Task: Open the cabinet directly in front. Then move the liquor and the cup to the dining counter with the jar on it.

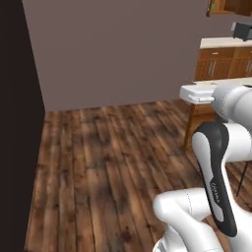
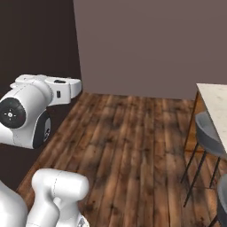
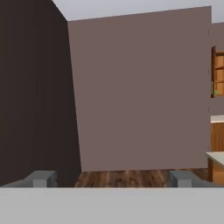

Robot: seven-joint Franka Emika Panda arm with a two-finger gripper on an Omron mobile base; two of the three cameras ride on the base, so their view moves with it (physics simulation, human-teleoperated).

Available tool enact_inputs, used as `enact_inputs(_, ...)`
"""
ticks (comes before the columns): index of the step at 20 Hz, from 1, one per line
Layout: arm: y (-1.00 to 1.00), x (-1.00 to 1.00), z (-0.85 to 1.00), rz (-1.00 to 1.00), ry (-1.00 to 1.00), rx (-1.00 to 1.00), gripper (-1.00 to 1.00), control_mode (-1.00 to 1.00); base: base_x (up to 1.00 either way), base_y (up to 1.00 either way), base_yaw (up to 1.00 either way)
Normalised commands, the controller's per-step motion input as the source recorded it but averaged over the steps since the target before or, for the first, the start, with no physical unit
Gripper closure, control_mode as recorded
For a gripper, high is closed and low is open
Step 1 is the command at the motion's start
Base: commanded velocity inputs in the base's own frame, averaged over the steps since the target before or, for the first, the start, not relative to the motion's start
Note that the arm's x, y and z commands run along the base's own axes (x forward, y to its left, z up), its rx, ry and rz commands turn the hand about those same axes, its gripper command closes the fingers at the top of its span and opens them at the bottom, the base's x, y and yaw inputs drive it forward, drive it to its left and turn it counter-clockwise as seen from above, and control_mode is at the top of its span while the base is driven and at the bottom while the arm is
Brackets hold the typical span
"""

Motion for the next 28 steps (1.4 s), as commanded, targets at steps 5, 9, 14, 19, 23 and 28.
enact_inputs(5,0.0,0.0,0.0,0.0,0.0,0.0,-1.0,1.0,1.0,0.02,-0.04)
enact_inputs(9,0.0,0.0,0.0,0.0,0.0,0.0,-1.0,1.0,1.0,0.05,-0.05)
enact_inputs(14,0.0,0.0,0.0,0.0,0.0,0.0,-1.0,1.0,1.0,0.08,-0.02)
enact_inputs(19,0.0,0.0,0.0,0.0,0.0,0.0,-1.0,1.0,1.0,0.14,0.0)
enact_inputs(23,0.0,0.0,0.0,0.0,0.0,0.0,-1.0,1.0,1.0,0.14,0.0)
enact_inputs(28,0.0,0.0,0.0,0.0,0.0,0.0,-1.0,1.0,1.0,0.12,0.0)
